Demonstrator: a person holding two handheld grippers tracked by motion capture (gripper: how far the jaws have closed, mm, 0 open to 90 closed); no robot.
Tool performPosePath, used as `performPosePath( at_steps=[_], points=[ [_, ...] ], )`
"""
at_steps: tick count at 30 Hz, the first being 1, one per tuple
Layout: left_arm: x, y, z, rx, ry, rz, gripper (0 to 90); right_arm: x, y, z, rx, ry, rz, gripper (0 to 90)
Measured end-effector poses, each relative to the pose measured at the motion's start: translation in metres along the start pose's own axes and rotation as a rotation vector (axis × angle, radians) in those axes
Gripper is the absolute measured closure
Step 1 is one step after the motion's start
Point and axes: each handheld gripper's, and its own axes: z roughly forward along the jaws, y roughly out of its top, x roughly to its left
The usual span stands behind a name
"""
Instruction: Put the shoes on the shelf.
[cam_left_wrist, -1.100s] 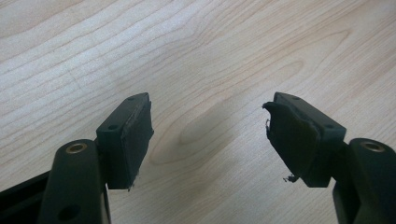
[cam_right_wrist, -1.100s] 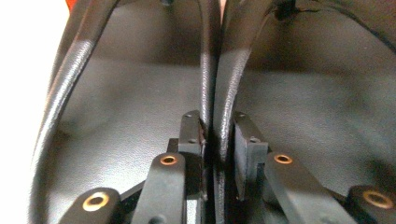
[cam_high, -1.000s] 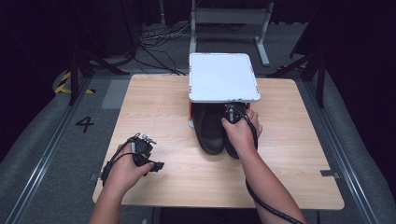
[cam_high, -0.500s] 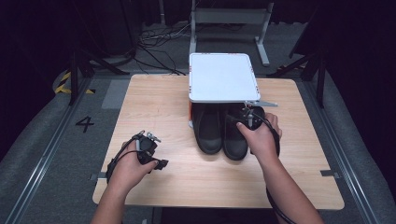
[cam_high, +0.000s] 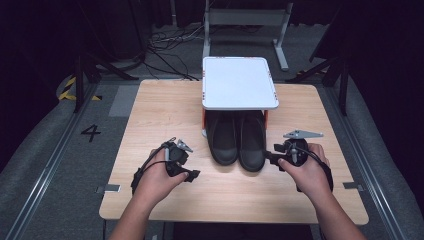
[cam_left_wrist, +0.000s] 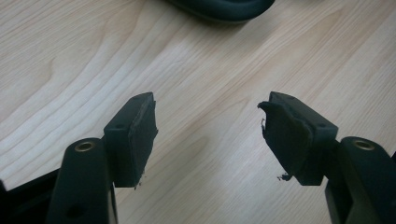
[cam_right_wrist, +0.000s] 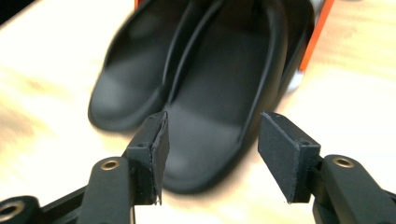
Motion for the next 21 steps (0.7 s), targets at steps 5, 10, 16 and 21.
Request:
performPosePath(
  at_steps=[5,10,16,21],
  points=[
    [-0.015,0.007,0.015,-0.017,-0.044,0.004,42.3,0.002,-0.019,0.003,0.033,0.024,-0.021,47.0],
    [-0.03,0.018,0.034,-0.032,-0.058,0.019,54.4,0.006,-0.031,0.014,0.095,0.045,-0.042,51.1],
    [-0.038,0.024,0.051,0.023,-0.059,0.057,71.9,0.014,-0.038,0.026,0.167,0.061,-0.085,61.4],
    [-0.041,0.03,0.063,0.041,-0.061,0.033,80.1,0.022,-0.04,0.034,0.263,0.084,-0.07,73.1]
  ],
)
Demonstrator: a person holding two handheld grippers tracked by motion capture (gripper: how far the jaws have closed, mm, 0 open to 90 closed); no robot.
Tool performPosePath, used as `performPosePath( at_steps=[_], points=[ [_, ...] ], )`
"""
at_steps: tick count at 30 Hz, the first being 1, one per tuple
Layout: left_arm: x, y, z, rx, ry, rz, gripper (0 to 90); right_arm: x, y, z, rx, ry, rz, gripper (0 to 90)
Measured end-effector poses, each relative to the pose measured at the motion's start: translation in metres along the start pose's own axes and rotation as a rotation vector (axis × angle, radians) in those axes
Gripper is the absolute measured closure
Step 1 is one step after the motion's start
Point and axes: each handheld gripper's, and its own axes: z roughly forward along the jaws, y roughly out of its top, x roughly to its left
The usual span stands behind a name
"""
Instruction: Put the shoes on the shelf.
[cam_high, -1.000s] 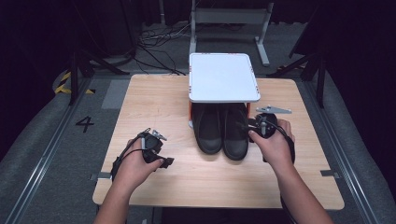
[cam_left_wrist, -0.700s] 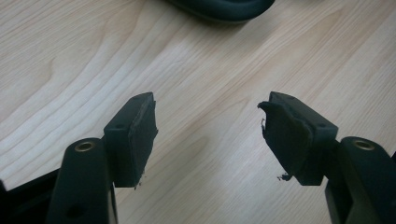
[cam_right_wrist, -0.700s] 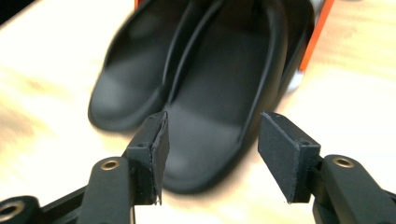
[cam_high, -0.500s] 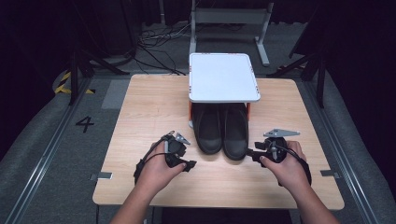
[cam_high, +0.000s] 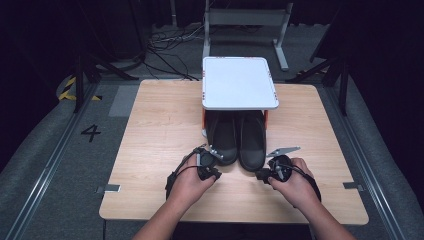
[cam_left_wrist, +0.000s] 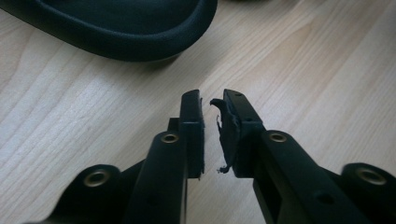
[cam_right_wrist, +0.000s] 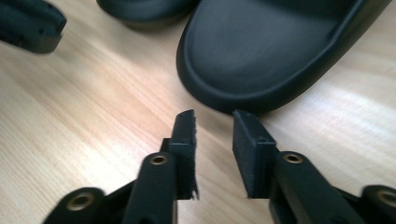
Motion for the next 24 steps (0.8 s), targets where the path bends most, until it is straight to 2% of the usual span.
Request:
performPosePath(
  at_steps=[2,6,11,15,18,21,24],
  points=[
    [-0.002,0.002,0.005,0.006,-0.017,-0.013,82.6,0.002,0.0,0.004,0.018,0.004,-0.011,74.8],
    [-0.003,0.008,0.015,0.013,-0.037,-0.008,83.8,0.003,0.004,0.01,0.037,0.014,-0.001,77.5],
    [-0.003,0.017,0.022,0.019,-0.039,-0.018,83.7,0.002,0.008,0.013,0.065,0.017,0.013,80.4],
    [0.0,0.02,0.025,0.016,-0.028,-0.02,82.8,0.001,0.01,0.013,0.043,0.024,0.021,80.4],
    [0.002,0.023,0.027,0.015,-0.021,-0.027,82.6,0.0,0.013,0.009,0.016,0.009,0.02,80.1],
    [0.002,0.024,0.028,0.023,-0.024,-0.038,83.2,0.008,0.01,0.008,0.056,0.026,0.008,81.5],
    [0.003,0.024,0.027,0.009,-0.009,-0.035,83.3,0.012,0.008,0.011,0.09,0.042,0.003,83.6]
  ],
)
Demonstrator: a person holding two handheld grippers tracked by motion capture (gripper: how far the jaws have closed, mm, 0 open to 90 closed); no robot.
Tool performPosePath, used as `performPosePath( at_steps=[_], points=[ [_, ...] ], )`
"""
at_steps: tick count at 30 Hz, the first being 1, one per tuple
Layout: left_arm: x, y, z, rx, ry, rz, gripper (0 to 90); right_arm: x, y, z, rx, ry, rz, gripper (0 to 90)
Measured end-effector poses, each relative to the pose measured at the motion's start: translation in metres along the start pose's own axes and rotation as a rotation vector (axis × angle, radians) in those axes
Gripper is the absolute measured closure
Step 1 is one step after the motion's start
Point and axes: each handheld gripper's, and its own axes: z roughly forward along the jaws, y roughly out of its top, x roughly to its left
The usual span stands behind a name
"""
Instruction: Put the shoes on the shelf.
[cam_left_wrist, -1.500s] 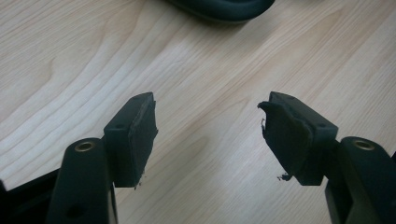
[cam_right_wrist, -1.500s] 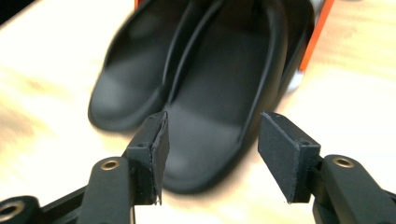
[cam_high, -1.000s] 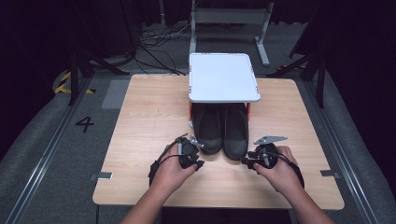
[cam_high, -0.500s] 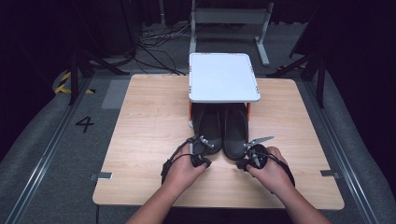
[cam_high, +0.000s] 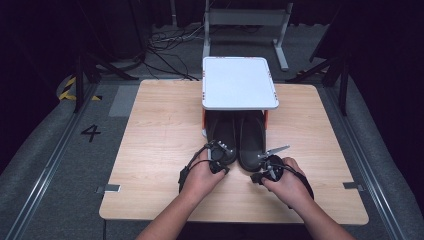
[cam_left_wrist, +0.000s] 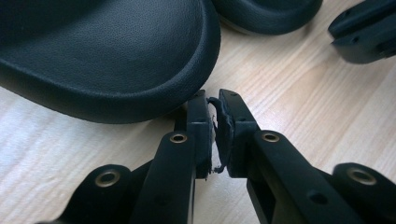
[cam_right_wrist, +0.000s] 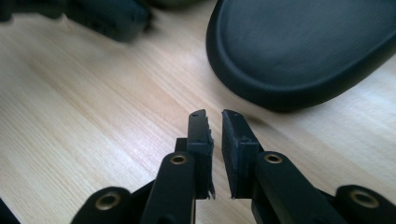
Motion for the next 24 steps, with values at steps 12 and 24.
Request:
performPosePath(
  at_steps=[12,24],
  points=[
    [0.004,0.007,-0.001,-0.014,0.013,-0.005,81.4,-0.009,0.019,0.002,-0.04,-0.042,0.019,85.5],
    [0.022,0.018,-0.004,-0.057,0.067,-0.042,82.3,-0.024,0.043,0.013,-0.075,-0.066,0.037,85.5]
  ],
)
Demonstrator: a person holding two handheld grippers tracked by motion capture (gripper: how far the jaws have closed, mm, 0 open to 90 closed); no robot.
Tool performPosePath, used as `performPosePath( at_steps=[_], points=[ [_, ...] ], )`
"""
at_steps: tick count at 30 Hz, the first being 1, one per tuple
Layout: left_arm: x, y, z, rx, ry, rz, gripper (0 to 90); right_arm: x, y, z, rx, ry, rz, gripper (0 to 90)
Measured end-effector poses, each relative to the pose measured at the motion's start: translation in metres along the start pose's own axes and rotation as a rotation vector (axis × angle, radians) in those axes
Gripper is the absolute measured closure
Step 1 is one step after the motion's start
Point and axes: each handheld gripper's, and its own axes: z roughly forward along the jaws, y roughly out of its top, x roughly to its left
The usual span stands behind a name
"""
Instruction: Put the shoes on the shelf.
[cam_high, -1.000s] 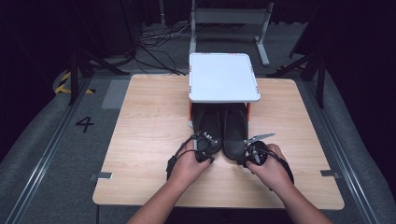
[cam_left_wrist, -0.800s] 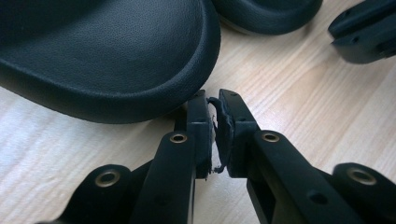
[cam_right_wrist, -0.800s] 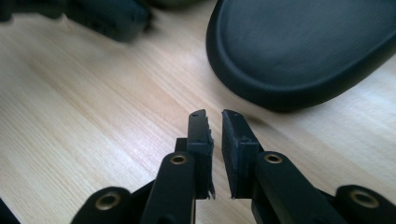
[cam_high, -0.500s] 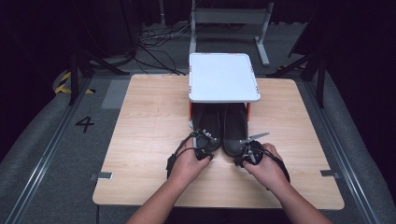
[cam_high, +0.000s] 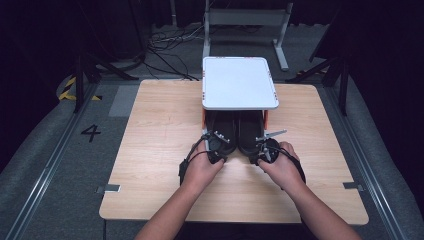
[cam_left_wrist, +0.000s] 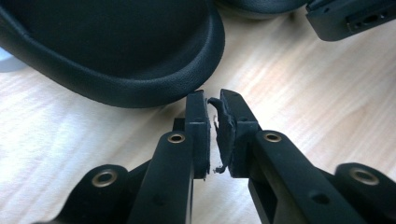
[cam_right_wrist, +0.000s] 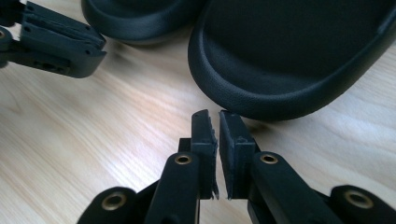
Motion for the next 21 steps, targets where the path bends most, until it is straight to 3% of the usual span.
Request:
performPosePath(
  at_steps=[11,15,18,21],
  points=[
    [0.013,0.011,0.004,-0.015,0.025,-0.044,84.0,-0.005,0.018,0.009,0.012,-0.005,0.015,87.7],
    [0.019,0.019,0.006,-0.049,0.05,-0.058,82.0,-0.013,0.028,0.013,-0.023,-0.022,0.029,87.5],
    [0.022,0.025,0.004,-0.071,0.057,-0.066,82.1,-0.02,0.035,0.016,-0.015,-0.005,0.066,87.7],
    [0.026,0.031,0.001,-0.09,0.073,-0.073,82.8,-0.023,0.039,0.019,-0.026,-0.008,0.064,87.9]
  ],
)
